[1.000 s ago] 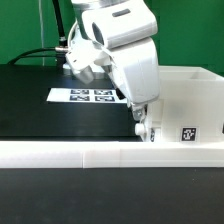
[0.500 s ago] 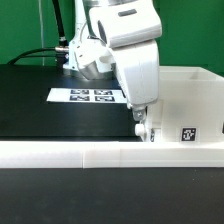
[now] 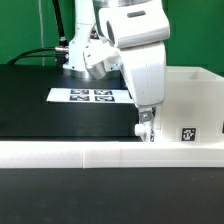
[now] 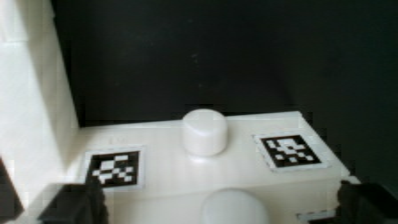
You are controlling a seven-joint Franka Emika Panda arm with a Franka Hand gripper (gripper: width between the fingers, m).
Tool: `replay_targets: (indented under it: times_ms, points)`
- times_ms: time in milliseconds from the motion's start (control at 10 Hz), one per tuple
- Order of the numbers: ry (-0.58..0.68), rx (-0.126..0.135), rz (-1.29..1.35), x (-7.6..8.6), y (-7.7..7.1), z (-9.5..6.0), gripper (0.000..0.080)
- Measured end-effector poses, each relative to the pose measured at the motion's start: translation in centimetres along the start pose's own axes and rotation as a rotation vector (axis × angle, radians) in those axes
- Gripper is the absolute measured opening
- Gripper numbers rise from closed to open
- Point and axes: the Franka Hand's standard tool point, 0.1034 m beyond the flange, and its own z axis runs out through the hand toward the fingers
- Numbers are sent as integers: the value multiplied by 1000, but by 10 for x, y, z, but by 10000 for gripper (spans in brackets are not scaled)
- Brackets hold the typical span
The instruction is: Assemble drawer
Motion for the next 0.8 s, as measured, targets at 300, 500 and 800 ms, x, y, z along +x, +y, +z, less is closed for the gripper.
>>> replay_targets:
  times_ms: [300, 500, 800]
  points:
    - [-3, 5, -97, -22, -2, -3, 649]
    - [-9, -6, -122, -50, -3, -13, 649]
    - [-33, -51, -42, -66, -30, -29, 649]
